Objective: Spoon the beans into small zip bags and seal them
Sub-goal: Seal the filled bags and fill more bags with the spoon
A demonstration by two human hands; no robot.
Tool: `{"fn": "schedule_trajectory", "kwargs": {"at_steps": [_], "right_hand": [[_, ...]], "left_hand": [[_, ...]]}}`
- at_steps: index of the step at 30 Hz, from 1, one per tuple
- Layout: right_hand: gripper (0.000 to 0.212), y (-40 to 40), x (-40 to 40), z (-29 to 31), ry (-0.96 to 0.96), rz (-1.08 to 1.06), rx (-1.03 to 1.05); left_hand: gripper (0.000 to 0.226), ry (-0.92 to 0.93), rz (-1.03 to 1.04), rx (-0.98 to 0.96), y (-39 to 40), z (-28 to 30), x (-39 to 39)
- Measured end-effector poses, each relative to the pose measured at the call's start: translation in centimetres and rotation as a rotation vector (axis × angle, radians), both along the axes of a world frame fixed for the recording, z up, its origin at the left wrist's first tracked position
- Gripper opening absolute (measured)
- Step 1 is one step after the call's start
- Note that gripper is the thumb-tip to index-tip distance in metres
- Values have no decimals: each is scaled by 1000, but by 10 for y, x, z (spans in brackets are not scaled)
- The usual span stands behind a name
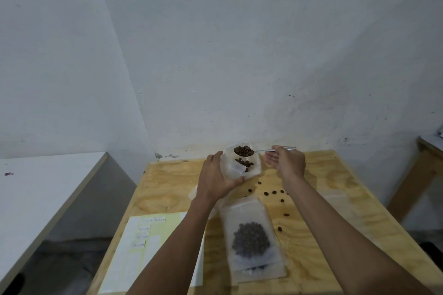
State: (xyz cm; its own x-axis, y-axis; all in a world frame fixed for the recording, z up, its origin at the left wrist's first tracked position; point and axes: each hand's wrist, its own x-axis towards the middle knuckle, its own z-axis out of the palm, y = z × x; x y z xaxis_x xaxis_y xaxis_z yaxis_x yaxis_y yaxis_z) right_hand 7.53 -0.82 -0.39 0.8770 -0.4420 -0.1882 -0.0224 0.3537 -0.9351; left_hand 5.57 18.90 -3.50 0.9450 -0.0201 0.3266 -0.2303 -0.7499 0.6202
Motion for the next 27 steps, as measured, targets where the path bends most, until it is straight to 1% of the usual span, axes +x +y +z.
{"fn": "schedule_trajectory", "kwargs": {"at_steps": [3,5,7,9,11,13,15,18,20,22,25,27], "right_hand": [[7,5,-5,3,-5,51,-76],[10,10,-9,2,-25,105,-162],[12,14,-14,-1,-69,177,-278],[14,17,-18,-4,-128,222,-353],[14,19,-20,-4,-194,213,-363],[13,19,-20,-3,-236,150,-329],[12,17,-16,-7,-226,32,-299],[13,12,-7,-20,-163,-86,-344],[16,12,-3,-30,-89,-81,-399],[17,12,-1,-40,-42,-61,-436],[15,14,0,-54,-25,-18,-489],[14,17,-3,-59,-21,20,-458]], "left_hand": [[122,4,12,-7,-2,4,-1],[123,0,23,-14,-3,7,-1],[122,0,20,-16,-4,7,-1],[122,8,8,-22,-4,6,-1],[121,12,5,-24,-3,5,-1],[118,-1,17,-21,-1,3,-1],[114,-18,38,-20,1,4,0],[112,25,43,-27,4,7,2],[106,70,49,-58,6,6,6],[105,106,53,-99,5,6,10],[105,163,43,-125,2,5,16],[103,195,29,-155,-2,5,19]]}}
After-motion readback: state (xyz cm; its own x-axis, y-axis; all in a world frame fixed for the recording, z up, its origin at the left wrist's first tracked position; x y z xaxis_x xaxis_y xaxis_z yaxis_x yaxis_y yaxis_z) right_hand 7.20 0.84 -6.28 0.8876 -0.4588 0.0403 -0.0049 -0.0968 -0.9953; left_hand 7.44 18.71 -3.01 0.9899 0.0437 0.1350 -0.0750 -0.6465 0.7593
